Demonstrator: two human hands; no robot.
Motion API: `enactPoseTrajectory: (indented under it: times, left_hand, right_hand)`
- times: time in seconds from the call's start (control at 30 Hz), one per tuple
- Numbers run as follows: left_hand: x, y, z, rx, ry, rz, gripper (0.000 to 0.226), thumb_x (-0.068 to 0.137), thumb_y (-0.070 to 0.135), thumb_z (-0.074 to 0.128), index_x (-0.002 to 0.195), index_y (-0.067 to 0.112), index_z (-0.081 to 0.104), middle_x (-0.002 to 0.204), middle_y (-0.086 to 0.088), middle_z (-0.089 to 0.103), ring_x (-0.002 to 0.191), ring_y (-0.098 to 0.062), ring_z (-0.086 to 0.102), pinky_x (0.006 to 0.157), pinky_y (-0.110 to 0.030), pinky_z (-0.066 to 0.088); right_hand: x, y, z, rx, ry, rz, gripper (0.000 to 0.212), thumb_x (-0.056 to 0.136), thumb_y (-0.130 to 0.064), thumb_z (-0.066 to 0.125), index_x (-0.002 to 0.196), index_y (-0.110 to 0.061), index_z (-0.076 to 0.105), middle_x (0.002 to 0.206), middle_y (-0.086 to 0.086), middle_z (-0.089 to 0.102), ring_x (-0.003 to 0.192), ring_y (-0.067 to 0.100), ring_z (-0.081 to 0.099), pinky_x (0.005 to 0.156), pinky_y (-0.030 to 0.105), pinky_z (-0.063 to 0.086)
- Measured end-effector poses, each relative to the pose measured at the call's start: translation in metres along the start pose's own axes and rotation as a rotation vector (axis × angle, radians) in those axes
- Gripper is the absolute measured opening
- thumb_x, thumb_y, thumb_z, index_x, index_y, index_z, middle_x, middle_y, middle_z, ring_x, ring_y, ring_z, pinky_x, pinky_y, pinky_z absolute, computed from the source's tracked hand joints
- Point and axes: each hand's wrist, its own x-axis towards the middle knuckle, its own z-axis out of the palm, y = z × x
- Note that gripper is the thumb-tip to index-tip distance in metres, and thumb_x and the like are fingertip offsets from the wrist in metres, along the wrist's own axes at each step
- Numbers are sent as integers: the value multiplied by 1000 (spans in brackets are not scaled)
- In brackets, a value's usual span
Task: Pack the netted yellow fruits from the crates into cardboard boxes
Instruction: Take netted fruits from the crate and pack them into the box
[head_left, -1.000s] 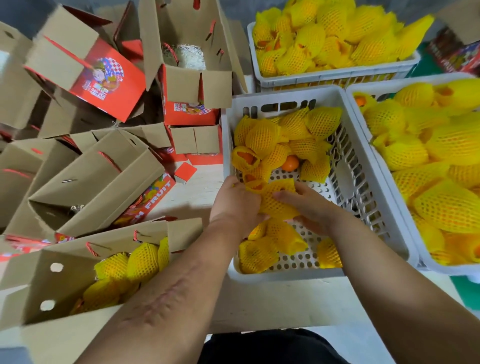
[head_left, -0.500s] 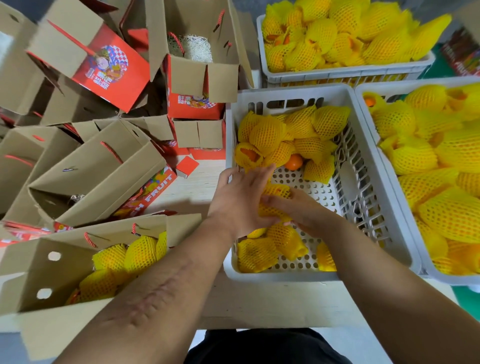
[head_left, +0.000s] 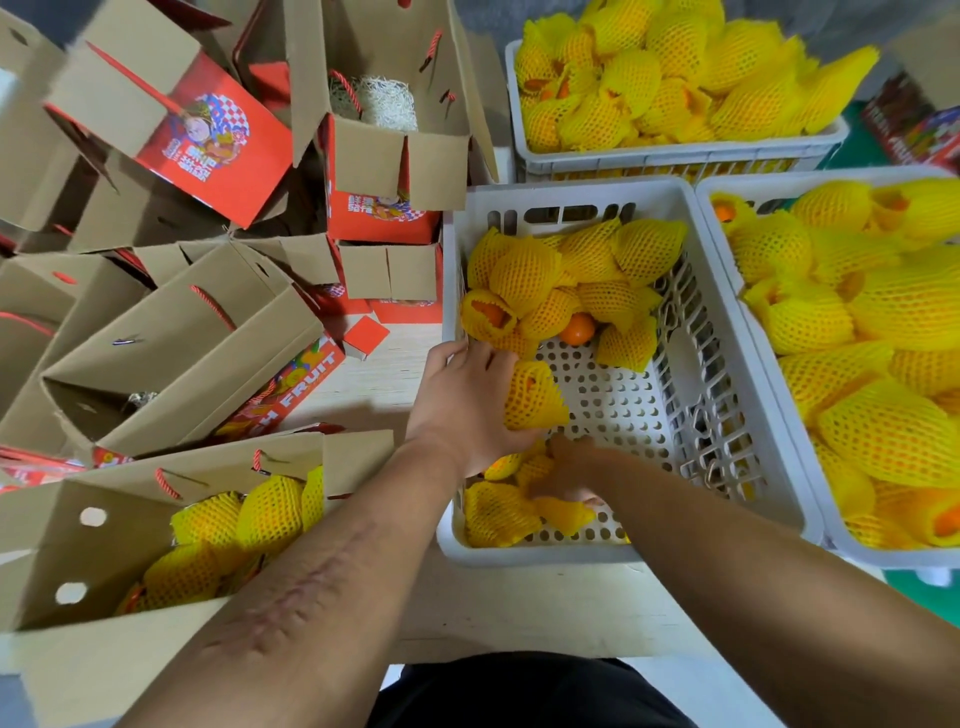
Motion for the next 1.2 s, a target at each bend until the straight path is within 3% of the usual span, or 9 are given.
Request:
enactPoseTrajectory:
  times: [0.07,0.13,0.27,0.4,0.57,0.67,0.83,1.07,1.2]
  left_hand:
    - [-1,-1,0,-45,15,-9,92,70,89,44,137,25,48,123,5,60,122,-16,56,119,-36,18]
    - [-1,-1,-1,-94,39,-11,88,72,87,48,133,24,47,116,6,66,116,-16,61,118,-36,19]
    - [-4,-1,-1,-221,132,1,82,71,86,53,129,27,47,113,7,70,111,-18,63,114,-34,20]
    - [-8,1,-3,-358,219,17,86,76,79,64,141,28,43,120,7,68,114,-16,60,112,-32,25]
    - [-29,-3,-22,-1196,153,-177,66,84,57,76,138,32,47,113,7,65,101,-12,66,81,-29,57]
    - [-45,-21,-46,-1541,207,-335,41,84,44,76,121,35,60,101,17,73,90,0,71,69,-18,56]
    - [-95,-96,-67,-1697,237,-541,22,74,42,80,93,49,74,95,10,78,88,-13,76,72,-41,64]
    - [-194,-220,-56,-1565,-43,-788,50,47,63,85,91,51,64,90,17,74,80,-8,76,63,-36,63]
    - [-222,-252,-37,-1610,-199,-894,32,72,51,75,102,52,63,116,3,68,104,-22,70,71,-41,62]
  right_hand:
    - [-3,-4,-1,-23,47,-25,113,81,-60,75,162,-19,7,159,19,25,116,32,61,65,34,51]
    - [-7,-3,-4,60,59,-35,108,83,-52,77,160,-14,12,154,18,37,120,33,59,81,40,57]
    - [-23,15,-21,407,117,7,66,86,-52,72,126,-3,56,114,16,66,92,27,66,89,47,59]
    - [-55,17,-37,1013,176,-5,57,95,-37,67,139,-2,56,133,23,64,109,36,69,87,45,59]
    - [-115,-21,-32,1726,26,-485,44,107,-40,46,131,-8,64,108,13,76,80,19,77,62,28,61]
    - [-135,-67,-27,1689,120,-590,48,104,-46,51,136,-11,62,112,12,76,85,20,77,58,26,59]
    - [-141,-165,-6,1539,377,-450,26,93,-36,68,112,-18,71,96,12,77,75,25,74,54,34,57]
    - [-118,-287,63,1449,278,-439,8,77,-26,78,84,-23,79,87,11,73,79,25,69,73,47,60]
    - [-97,-323,98,1347,337,-399,10,82,-23,77,90,-19,80,94,11,78,92,32,73,85,52,60]
